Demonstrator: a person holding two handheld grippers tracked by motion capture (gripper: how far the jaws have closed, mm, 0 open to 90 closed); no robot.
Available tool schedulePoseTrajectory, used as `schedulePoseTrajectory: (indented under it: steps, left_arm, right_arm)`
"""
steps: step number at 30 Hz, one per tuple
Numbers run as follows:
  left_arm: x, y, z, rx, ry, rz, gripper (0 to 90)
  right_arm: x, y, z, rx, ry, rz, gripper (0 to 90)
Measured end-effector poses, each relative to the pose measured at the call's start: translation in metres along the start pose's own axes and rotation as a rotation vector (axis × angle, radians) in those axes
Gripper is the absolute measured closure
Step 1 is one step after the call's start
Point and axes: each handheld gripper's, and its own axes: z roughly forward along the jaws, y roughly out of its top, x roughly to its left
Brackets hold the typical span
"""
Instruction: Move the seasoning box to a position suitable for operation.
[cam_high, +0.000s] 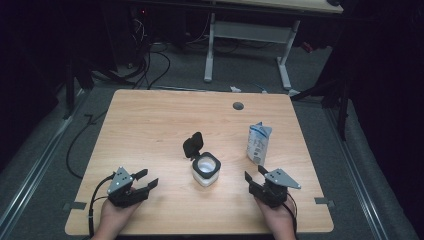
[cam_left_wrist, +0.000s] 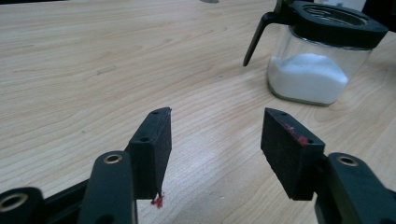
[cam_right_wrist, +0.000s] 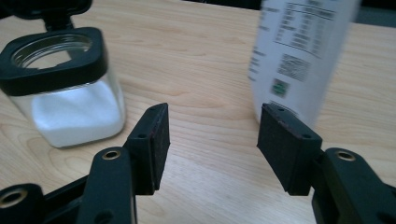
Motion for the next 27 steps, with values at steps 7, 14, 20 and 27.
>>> schedulePoseTrajectory:
  steps: [7, 14, 20, 27]
  left_arm:
    - [-0.002, 0.0, 0.004, 0.025, 0.025, -0.001, 40.4]
    - [-0.002, 0.002, 0.007, 0.039, 0.036, 0.001, 41.3]
    - [-0.003, 0.0, 0.011, 0.057, 0.009, -0.023, 45.4]
    - [-0.017, 0.008, 0.02, 0.064, 0.036, -0.004, 49.6]
  right_arm:
    - [0.025, 0.012, 0.017, -0.027, 0.051, -0.018, 48.6]
    - [0.04, 0.019, 0.034, -0.015, 0.076, -0.042, 51.5]
    - [0.039, 0.012, 0.037, 0.002, 0.099, -0.034, 53.0]
    - [0.034, 0.004, 0.038, 0.018, 0.118, -0.028, 58.9]
